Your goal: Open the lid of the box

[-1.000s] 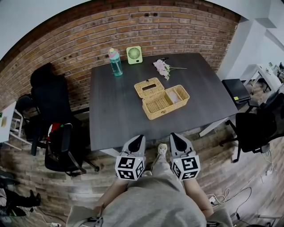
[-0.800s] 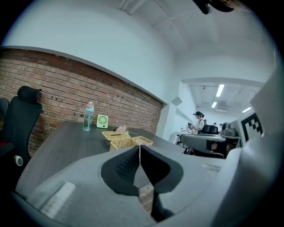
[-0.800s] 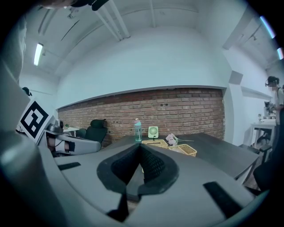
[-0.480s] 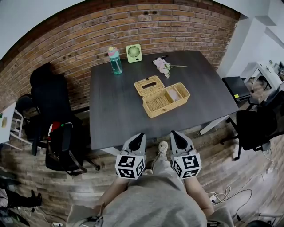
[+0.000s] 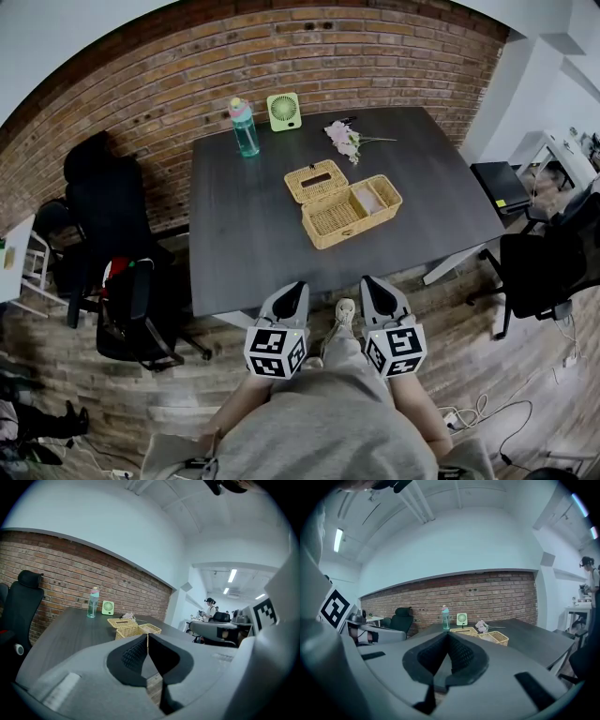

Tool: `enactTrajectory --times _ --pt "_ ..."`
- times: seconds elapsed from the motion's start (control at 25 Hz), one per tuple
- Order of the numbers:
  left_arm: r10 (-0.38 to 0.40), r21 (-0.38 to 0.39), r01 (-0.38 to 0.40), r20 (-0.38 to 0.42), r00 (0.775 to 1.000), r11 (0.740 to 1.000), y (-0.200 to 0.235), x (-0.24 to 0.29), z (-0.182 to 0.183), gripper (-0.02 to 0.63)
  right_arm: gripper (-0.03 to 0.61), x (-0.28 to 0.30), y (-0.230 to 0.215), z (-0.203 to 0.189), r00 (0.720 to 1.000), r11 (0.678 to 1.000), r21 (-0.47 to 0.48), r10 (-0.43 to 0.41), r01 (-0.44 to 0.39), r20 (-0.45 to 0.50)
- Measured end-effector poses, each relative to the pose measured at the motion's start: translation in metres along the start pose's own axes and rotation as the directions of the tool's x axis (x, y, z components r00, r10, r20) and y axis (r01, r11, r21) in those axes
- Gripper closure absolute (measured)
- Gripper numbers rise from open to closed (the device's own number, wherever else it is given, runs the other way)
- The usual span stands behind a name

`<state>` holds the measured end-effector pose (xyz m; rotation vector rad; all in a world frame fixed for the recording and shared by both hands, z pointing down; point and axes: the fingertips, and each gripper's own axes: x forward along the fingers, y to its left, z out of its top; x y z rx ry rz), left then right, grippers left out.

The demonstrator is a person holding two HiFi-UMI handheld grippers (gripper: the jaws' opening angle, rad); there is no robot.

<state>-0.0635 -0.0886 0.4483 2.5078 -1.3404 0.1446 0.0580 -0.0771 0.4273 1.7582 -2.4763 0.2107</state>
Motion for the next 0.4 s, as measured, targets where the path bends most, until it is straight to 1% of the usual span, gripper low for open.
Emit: enactTrajectory --times 0.4 --pt "0.005 -0.002 -0.005 0.003 1.000 1.000 0.0059 0.0065 0.0018 0.592 0.578 0.0095 -0.0023 0.0018 1.000 1.000 -0.004 0.012 -0.012 0.005"
